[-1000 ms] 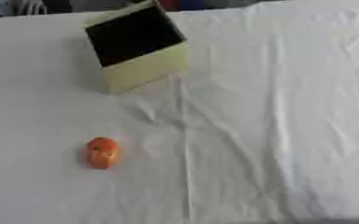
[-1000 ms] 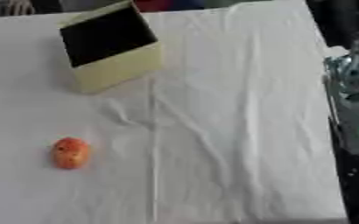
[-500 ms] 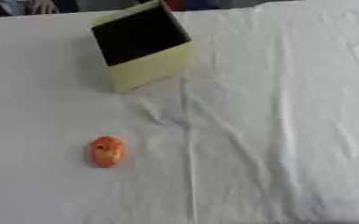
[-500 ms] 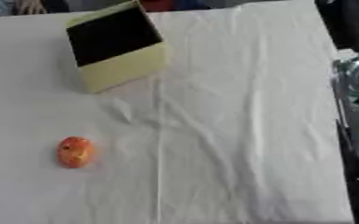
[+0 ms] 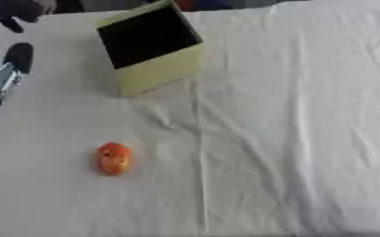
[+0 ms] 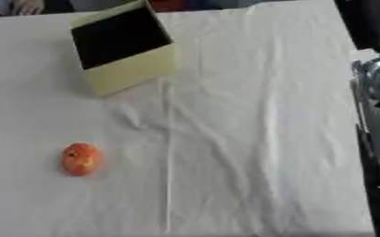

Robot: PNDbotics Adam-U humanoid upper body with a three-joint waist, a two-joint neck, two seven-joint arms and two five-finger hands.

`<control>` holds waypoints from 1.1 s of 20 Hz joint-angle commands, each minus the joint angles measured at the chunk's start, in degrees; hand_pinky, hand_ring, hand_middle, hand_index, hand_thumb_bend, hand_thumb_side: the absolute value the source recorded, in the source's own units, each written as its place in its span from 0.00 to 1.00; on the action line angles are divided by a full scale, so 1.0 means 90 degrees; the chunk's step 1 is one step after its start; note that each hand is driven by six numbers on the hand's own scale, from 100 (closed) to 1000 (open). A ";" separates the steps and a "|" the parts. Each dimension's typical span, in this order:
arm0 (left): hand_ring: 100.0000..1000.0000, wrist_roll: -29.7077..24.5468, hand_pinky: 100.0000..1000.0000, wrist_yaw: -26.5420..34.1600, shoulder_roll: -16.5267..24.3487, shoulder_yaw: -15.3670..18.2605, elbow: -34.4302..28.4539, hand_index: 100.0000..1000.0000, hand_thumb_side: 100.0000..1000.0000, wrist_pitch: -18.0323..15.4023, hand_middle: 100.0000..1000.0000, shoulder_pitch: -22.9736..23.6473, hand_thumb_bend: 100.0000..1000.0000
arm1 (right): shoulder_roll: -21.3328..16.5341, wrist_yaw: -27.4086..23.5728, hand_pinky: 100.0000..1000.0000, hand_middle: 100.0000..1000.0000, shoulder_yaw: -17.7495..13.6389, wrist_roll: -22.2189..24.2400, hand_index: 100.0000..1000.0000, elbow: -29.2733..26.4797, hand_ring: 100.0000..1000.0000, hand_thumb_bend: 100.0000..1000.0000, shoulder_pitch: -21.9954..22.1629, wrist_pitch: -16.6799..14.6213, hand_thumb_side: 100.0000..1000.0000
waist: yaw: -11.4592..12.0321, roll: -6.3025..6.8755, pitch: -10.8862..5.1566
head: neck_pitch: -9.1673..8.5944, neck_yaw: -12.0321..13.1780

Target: Pick up objects on the table and place them in the box.

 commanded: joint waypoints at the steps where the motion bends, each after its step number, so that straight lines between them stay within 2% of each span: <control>1: 0.73 -0.0732 0.62 -0.0038 0.0336 -0.0220 -0.0085 0.84 0.76 0.0318 0.73 -0.0196 0.00 | -0.0111 0.0004 0.79 0.55 0.0010 0.0032 0.78 -0.0042 0.69 0.00 -0.0099 -0.0008 0.90 | -0.0008 0.0007 -0.0139 | 0.0021 0.0010; 4: 0.74 -0.1221 0.62 -0.0025 0.0317 -0.0410 -0.0085 0.84 0.74 0.0518 0.74 -0.0339 0.07 | -0.0103 -0.0004 0.79 0.55 0.0019 0.0037 0.78 -0.0038 0.69 0.00 -0.0100 -0.0010 0.90 | -0.0019 0.0010 -0.0143 | 0.0009 0.0020; 7: 0.75 -0.1539 0.63 0.0067 0.0273 -0.0582 -0.0085 0.84 0.72 0.0494 0.75 -0.0420 0.15 | -0.0085 -0.0010 0.79 0.55 0.0025 0.0043 0.78 -0.0040 0.69 0.00 -0.0105 -0.0015 0.90 | -0.0035 0.0010 -0.0145 | -0.0004 0.0036; 10: 0.77 -0.1819 0.65 0.0075 0.0252 -0.0721 -0.0085 0.85 0.72 0.0418 0.76 -0.0462 0.30 | -0.0074 -0.0014 0.79 0.55 0.0028 0.0047 0.78 -0.0040 0.69 0.00 -0.0101 -0.0016 0.90 | -0.0050 0.0009 -0.0148 | -0.0005 0.0045; 14: 0.79 -0.2187 0.67 -0.0198 0.0188 -0.0885 -0.0085 0.87 0.62 0.0277 0.78 -0.0581 0.52 | -0.0060 -0.0024 0.79 0.55 0.0030 0.0049 0.78 -0.0040 0.69 0.00 -0.0083 -0.0017 0.90 | -0.0058 0.0013 -0.0156 | 0.0003 0.0057; 18: 0.80 -0.2429 0.68 -0.0650 0.0106 -0.1040 -0.0085 0.86 0.56 0.0142 0.76 -0.0742 0.59 | -0.0052 -0.0031 0.79 0.55 0.0030 0.0051 0.78 -0.0040 0.69 0.00 -0.0070 -0.0017 0.90 | -0.0072 0.0017 -0.0165 | 0.0006 0.0070; 22: 0.81 -0.2594 0.68 -0.0946 0.0005 -0.1184 -0.0085 0.87 0.55 0.0142 0.76 -0.0816 0.61 | -0.0043 -0.0044 0.79 0.55 0.0031 0.0049 0.78 -0.0045 0.69 0.00 -0.0044 -0.0021 0.90 | -0.0082 0.0029 -0.0179 | 0.0014 0.0078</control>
